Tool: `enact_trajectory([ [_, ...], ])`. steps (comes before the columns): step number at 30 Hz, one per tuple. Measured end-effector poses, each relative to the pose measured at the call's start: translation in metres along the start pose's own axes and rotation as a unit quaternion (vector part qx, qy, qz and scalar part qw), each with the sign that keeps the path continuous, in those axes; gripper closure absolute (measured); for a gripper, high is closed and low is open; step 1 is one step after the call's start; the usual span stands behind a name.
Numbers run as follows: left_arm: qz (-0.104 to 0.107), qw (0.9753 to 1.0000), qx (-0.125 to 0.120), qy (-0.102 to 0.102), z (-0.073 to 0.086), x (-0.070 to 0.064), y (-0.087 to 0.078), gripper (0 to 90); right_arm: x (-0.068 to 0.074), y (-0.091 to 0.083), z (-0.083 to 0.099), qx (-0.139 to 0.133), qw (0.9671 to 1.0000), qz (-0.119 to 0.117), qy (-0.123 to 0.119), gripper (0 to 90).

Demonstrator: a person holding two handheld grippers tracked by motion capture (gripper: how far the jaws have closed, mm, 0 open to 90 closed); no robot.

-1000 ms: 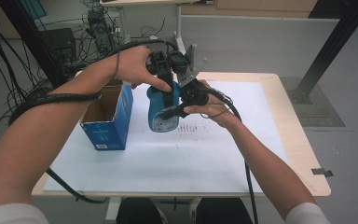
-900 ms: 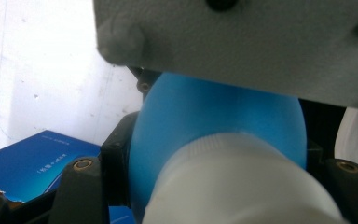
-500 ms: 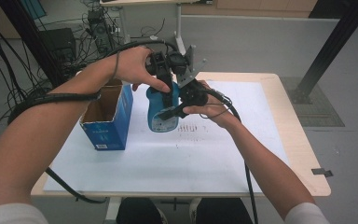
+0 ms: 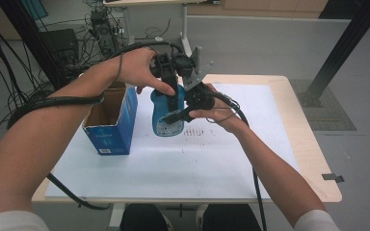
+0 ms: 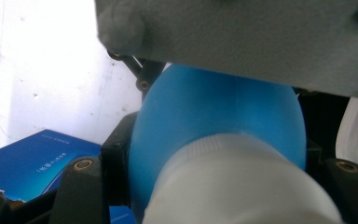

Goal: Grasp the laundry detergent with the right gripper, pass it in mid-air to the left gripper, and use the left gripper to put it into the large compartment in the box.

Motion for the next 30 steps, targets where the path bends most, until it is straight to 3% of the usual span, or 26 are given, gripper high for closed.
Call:
enact_trajectory([
  [30, 0.001, 1.0000, 0.001, -0.003, -0.0004, 0.0008, 0.0010, 37.3, -0.0014, 0.0008, 0.0011, -0.002, 1.0000, 0.003, -0.003, 41.4],
])
Point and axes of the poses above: each handheld gripper's, and its own axes: y roughly forward along the jaws, z roughly out of its underside, x roughly to its left, the point moved 7 cm from there along y, roughly forward along the jaws, and after that the axes turned 9 degrees about x, right-handed, at the moved point
